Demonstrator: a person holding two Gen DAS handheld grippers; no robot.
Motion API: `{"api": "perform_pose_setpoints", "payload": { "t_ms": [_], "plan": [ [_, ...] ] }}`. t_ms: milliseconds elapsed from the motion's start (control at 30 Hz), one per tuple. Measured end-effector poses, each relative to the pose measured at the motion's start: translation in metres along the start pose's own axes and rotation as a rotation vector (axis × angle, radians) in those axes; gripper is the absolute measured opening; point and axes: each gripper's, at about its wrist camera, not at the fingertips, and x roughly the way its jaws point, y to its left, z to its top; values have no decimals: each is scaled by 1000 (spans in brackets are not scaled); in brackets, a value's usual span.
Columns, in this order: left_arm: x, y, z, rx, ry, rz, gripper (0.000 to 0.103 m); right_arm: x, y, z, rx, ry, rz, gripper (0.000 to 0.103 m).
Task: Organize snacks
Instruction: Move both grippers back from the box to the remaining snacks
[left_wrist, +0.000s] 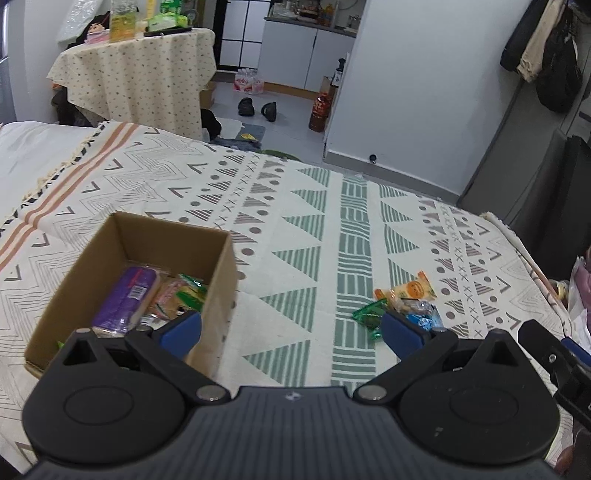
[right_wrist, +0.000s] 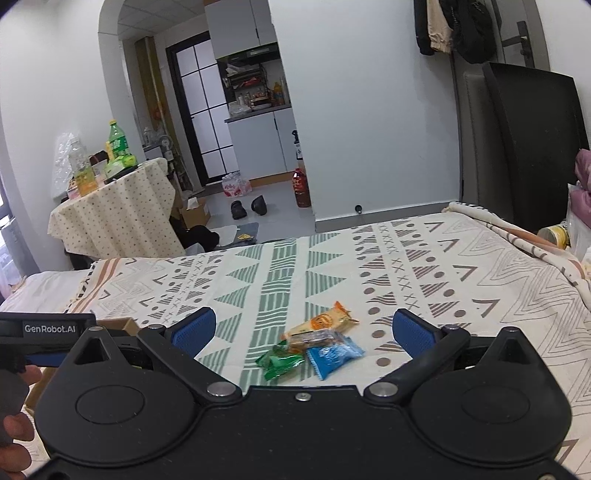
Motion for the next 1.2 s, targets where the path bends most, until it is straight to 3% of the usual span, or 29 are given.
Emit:
{"api": "perform_pose_setpoints", "payload": {
  "t_ms": [267, 533, 1200],
  "plan": [
    [17, -22, -4, 49, 28, -18, 103, 14, -36, -15, 95, 15, -41, 102],
    [43, -37, -7, 55, 46, -58, 102, 38, -56, -25, 172, 68, -7, 91],
    [145, -67, 2, 108, 139, -119, 91, 122, -63, -41, 163, 164, -6, 79]
  ]
}}
